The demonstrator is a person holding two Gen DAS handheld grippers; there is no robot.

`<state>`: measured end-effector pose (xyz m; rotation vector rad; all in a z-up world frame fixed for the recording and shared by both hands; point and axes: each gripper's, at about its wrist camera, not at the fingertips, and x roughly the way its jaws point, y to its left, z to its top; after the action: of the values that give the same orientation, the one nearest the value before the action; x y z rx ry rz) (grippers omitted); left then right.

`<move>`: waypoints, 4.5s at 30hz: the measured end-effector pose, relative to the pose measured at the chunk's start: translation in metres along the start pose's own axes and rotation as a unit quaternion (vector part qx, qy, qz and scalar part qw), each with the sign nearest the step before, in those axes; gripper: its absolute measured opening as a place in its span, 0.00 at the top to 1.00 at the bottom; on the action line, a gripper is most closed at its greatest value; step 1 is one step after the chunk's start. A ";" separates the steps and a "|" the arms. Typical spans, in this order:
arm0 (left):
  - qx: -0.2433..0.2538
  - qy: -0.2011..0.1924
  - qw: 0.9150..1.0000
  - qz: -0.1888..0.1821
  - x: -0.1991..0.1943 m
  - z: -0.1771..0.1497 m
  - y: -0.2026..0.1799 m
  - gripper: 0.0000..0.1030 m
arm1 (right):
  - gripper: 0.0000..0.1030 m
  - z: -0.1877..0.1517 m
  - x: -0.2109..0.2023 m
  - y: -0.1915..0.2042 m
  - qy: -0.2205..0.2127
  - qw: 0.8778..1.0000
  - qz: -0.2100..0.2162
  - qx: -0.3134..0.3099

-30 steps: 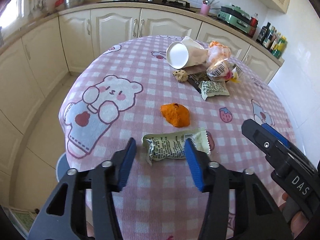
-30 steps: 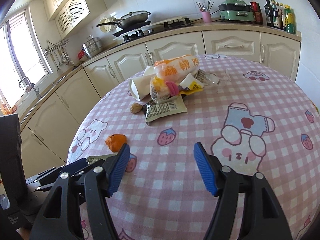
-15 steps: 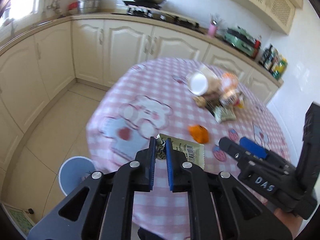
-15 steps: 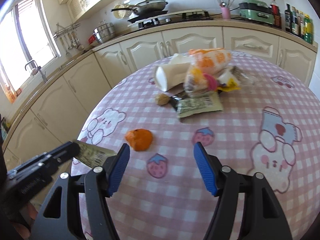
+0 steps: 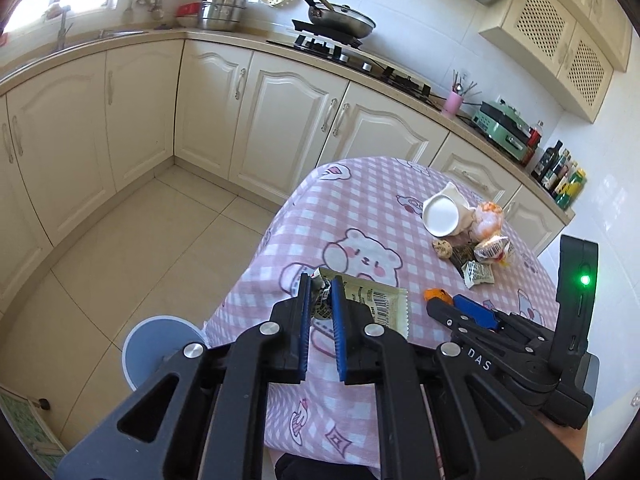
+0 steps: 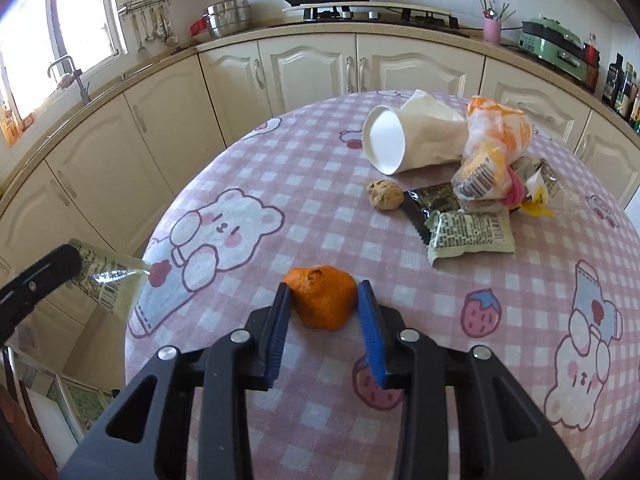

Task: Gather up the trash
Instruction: 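Carry the wrapper and orange peel over the bucket and open both tools, then return to the table and grasp the yellow snack bag with the left tool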

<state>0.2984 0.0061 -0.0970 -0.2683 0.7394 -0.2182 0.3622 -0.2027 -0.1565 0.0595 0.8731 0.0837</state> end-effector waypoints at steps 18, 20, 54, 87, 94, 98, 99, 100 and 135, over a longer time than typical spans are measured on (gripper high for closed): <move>-0.083 -0.016 0.993 0.080 -0.029 -0.004 0.126 0.92 | 0.68 0.001 -0.011 0.157 -0.020 0.985 0.149 -0.085; -0.096 -0.014 0.991 0.093 -0.030 -0.006 0.143 0.92 | 0.68 0.000 -0.003 0.179 -0.013 0.982 0.161 -0.097; -0.151 0.017 0.981 0.124 -0.001 -0.015 0.203 0.63 | 0.68 -0.001 0.057 0.241 0.012 0.977 0.183 -0.107; -0.020 0.007 0.998 0.051 -0.009 0.003 0.035 0.51 | 0.51 0.020 -0.053 0.055 -0.109 0.989 0.101 0.011; 0.069 0.032 0.997 -0.001 0.024 0.004 -0.067 0.44 | 0.47 0.012 -0.079 -0.057 -0.136 0.986 0.036 0.089; 0.108 0.046 0.993 -0.029 0.045 0.004 -0.115 0.43 | 0.46 0.005 -0.083 -0.115 -0.142 0.981 0.008 0.132; 0.114 0.048 0.992 -0.033 0.048 0.004 -0.124 0.43 | 0.46 0.004 -0.083 -0.129 -0.143 0.979 0.001 0.143; 0.123 0.051 0.990 -0.040 0.055 0.005 -0.136 0.43 | 0.46 0.002 -0.083 -0.139 -0.143 0.978 -0.002 0.149; 0.068 -0.033 0.997 -0.032 0.048 0.034 -0.119 0.74 | 0.35 0.023 -0.037 -0.142 -0.084 0.986 0.002 0.147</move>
<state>0.3438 -0.1148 -0.0655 -0.1697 0.6473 -0.3165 0.3635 -0.3480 -0.1261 0.3392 0.7121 -0.0465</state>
